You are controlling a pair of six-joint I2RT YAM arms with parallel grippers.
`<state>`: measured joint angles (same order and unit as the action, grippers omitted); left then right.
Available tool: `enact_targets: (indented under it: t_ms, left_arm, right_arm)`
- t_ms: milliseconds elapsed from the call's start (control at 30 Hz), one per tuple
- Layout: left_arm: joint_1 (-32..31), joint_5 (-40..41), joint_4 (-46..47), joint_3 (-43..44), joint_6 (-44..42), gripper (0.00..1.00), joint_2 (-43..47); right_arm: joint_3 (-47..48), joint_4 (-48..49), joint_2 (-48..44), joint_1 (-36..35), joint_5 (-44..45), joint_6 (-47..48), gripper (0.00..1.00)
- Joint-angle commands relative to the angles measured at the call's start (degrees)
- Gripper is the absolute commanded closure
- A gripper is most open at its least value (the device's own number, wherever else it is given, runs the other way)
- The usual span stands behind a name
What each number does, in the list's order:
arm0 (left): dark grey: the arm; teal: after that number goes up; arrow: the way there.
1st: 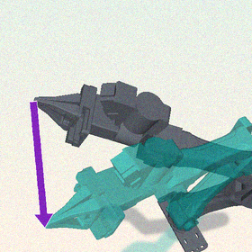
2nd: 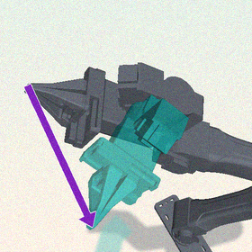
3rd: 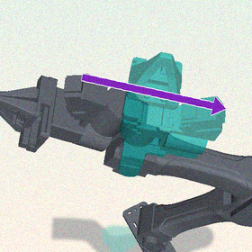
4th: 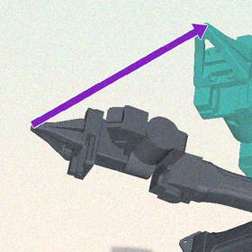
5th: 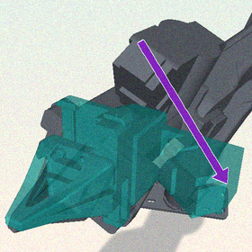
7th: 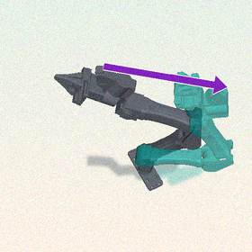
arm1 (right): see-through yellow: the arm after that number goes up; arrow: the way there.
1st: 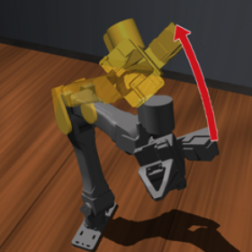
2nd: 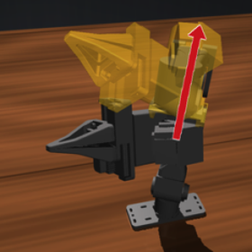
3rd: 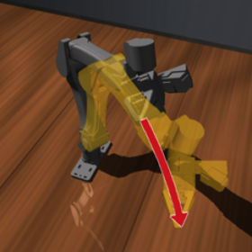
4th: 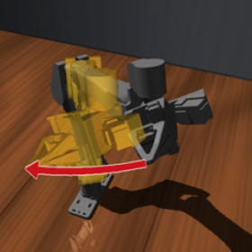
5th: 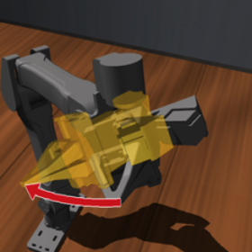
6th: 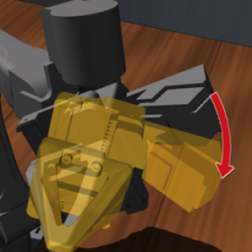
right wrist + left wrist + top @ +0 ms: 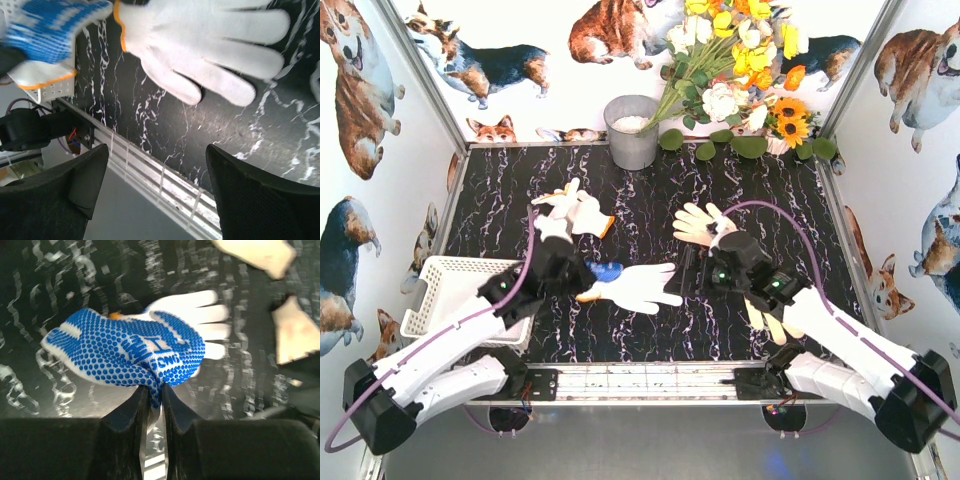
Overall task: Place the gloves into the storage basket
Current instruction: Pick up the glove from the center of the board.
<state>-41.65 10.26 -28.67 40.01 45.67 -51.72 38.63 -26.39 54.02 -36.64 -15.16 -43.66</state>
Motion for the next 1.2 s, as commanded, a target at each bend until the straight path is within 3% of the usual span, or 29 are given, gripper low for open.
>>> enact_targets:
  t_ms: [0,133,300,500,667,833,1000,1167]
  left_arm:
    - [0.15,-10.00,-5.14,11.69,-6.56,0.99,-3.16]
    - [0.16,-15.37,-4.49,15.84,-6.80,0.99,-5.80]
    - [0.16,-22.52,1.88,15.96,-1.97,1.00,-8.11]
    - [0.69,-21.33,4.93,15.27,1.15,1.00,-7.60]
    - [1.37,-26.98,10.96,14.48,4.24,1.00,-7.84]
    - [1.38,-29.05,14.09,14.28,5.40,1.00,-6.38]
    - [1.65,-31.30,15.17,13.97,6.50,1.00,-6.91]
    - [2.53,-29.33,15.31,13.42,7.35,1.00,-6.28]
  right_arm:
    - [1.39,2.34,3.22,-4.05,0.66,-4.69,0.23]
    - [-4.02,13.38,2.47,-5.63,0.45,-11.24,0.26]
    - [-9.43,31.92,0.01,-5.80,-3.25,-18.84,0.20]
    - [-9.99,41.03,-2.79,-5.81,-5.14,-15.82,0.08]
    - [-10.42,50.47,-2.32,-5.81,-5.04,-15.03,0.00]
    - [-7.40,53.34,1.29,-5.81,-5.52,-12.00,0.00]
    - [-6.38,63.67,5.38,-5.81,-10.23,-13.29,0.00]
    - [-6.60,69.84,6.68,-5.81,-13.32,-16.52,0.11]
